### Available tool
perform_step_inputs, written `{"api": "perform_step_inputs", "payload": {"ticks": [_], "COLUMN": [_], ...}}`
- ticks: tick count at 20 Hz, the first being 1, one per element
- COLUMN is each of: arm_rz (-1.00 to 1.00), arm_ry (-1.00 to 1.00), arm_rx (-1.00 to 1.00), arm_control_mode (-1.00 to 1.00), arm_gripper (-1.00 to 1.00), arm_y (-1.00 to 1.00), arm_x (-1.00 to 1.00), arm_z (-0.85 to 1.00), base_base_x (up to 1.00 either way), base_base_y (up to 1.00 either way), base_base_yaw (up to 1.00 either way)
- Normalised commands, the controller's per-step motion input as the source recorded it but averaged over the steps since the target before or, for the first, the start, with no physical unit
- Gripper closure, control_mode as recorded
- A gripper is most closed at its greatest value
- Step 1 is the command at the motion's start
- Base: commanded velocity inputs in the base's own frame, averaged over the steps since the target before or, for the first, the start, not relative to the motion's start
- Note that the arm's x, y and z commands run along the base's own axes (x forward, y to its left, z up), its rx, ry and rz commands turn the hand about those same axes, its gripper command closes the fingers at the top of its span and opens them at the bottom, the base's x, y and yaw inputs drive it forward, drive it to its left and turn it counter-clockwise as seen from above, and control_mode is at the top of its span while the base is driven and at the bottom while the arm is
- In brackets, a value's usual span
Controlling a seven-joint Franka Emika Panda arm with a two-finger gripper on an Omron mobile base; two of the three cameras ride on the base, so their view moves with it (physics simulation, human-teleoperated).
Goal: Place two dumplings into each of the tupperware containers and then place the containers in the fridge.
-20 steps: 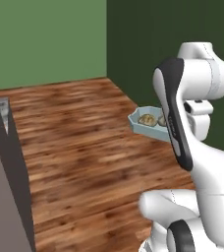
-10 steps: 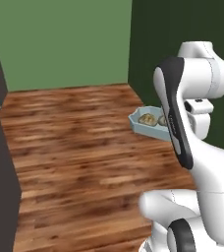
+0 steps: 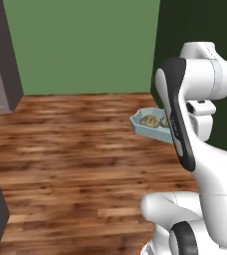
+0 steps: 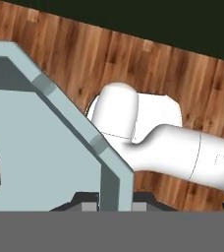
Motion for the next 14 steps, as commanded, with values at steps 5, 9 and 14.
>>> {"api": "perform_step_inputs", "payload": {"ticks": [5,9,14], "arm_rz": [0.0,0.0,0.0], "arm_ry": [0.0,0.0,0.0], "arm_rx": [0.0,0.0,0.0], "arm_control_mode": [1.0,1.0,1.0], "arm_gripper": [1.0,1.0,1.0], "arm_y": [0.0,0.0,0.0], "arm_x": [0.0,0.0,0.0], "arm_z": [0.0,0.0,0.0], "base_base_x": [1.0,1.0,1.0], "base_base_y": [-0.75,-0.74,-0.74], "base_base_yaw": [0.29,0.3,0.3]}}
